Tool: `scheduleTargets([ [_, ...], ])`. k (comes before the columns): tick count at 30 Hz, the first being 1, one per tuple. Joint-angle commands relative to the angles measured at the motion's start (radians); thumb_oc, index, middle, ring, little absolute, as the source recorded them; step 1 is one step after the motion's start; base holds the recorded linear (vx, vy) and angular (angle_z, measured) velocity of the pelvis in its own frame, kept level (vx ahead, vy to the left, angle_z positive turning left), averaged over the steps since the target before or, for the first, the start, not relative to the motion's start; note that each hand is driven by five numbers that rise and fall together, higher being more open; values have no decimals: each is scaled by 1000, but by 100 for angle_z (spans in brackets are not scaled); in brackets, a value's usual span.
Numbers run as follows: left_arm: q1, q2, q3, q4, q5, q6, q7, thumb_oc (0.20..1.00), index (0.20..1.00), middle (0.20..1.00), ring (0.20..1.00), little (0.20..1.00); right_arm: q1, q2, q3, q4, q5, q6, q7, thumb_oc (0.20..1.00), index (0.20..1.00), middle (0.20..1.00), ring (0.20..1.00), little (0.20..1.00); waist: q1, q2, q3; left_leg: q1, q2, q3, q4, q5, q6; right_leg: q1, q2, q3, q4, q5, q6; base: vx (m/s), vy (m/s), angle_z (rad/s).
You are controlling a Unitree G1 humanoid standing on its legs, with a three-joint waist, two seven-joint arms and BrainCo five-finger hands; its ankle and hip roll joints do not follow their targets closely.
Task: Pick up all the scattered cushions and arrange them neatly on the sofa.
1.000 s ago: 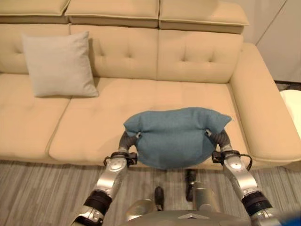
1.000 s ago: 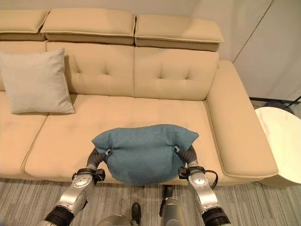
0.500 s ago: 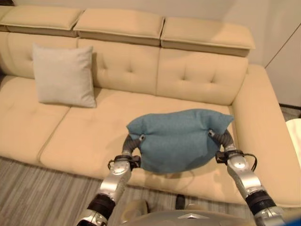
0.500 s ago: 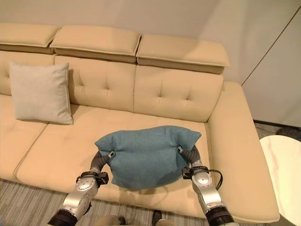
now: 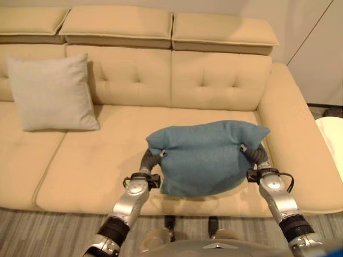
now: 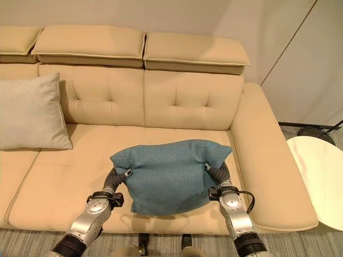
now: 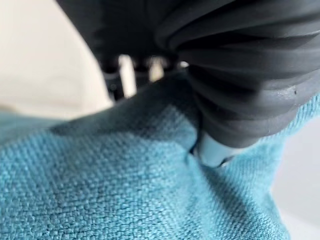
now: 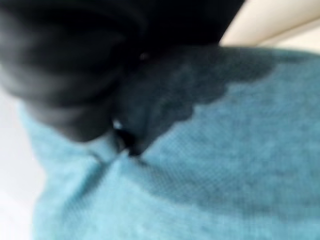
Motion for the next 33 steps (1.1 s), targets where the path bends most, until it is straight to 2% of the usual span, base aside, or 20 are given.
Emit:
scheduleTargets([
  [1,-99,28,60,-74,14,-79,46,200,200,200,200,200,-110,-36,-39,-56,4,-84,-29,200,200,200,200,200,19,0,-70,-13,32,-21,138,-118,-48,-38,-3,-42,68,1,49,61,-1,-4],
  [4,-134,31,58,-81,14,-81,64,200,200,200,200,200,-158,-49,-22,-58,-4,-80,-38,200,200,200,200,200,19,3,-71,-6,35,-17,117,-111,-52,-43,-2,-44,59,3,48,36,-22,-2],
  [5,-204,32,56,-92,11,-89,98,200,200,200,200,200,-242,-60,4,-63,-3,-78,-59,200,200,200,200,200,20,10,-64,-10,42,-14,90,-97,-59,-61,2,-45,41,15,49,-2,-52,-5],
  [9,-317,41,49,-82,9,-104,144,200,200,200,200,200,-354,-62,44,-45,11,-81,-85,200,200,200,200,200,19,19,-45,-40,51,-14,76,-77,-66,-105,10,-45,28,32,50,-76,-40,-10],
  [10,-410,67,51,-57,-1,-118,178,200,200,200,200,200,-439,-72,70,-31,26,-81,-103,200,200,200,200,200,19,23,-34,-73,54,-17,71,-62,-69,-144,13,-44,25,43,52,-169,-61,-4],
  [13,-511,95,49,-20,-19,-136,214,200,200,200,200,200,-529,-81,98,-5,44,-88,-125,200,200,200,200,200,18,26,-20,-113,59,-21,74,-52,-72,-188,16,-42,30,54,51,-104,-28,-6],
  [15,-658,156,39,45,-43,-159,254,200,200,200,200,200,-667,-100,132,25,74,-95,-152,200,200,200,200,200,15,28,-5,-174,65,-27,86,-38,-76,-251,19,-37,39,69,50,-147,-45,-4],
  [21,-877,232,5,154,-67,-186,300,200,200,200,200,200,-843,-116,160,97,98,-116,-211,200,200,200,200,200,11,33,7,-277,59,-47,107,-18,-78,-344,18,-34,48,97,46,-45,-11,-4],
  [26,-956,255,-18,200,-81,-185,311,200,200,200,200,200,-905,-114,194,136,102,-112,-224,200,200,200,200,200,7,33,19,-333,51,-57,121,-14,-77,-393,20,-23,41,116,47,-2,8,-3],
  [33,-957,234,-29,205,-92,-184,312,200,200,200,200,200,-919,-114,206,164,102,-102,-218,200,200,200,200,200,5,30,40,-367,42,-66,150,-21,-75,-414,15,-24,42,121,44,5,5,-4],
])
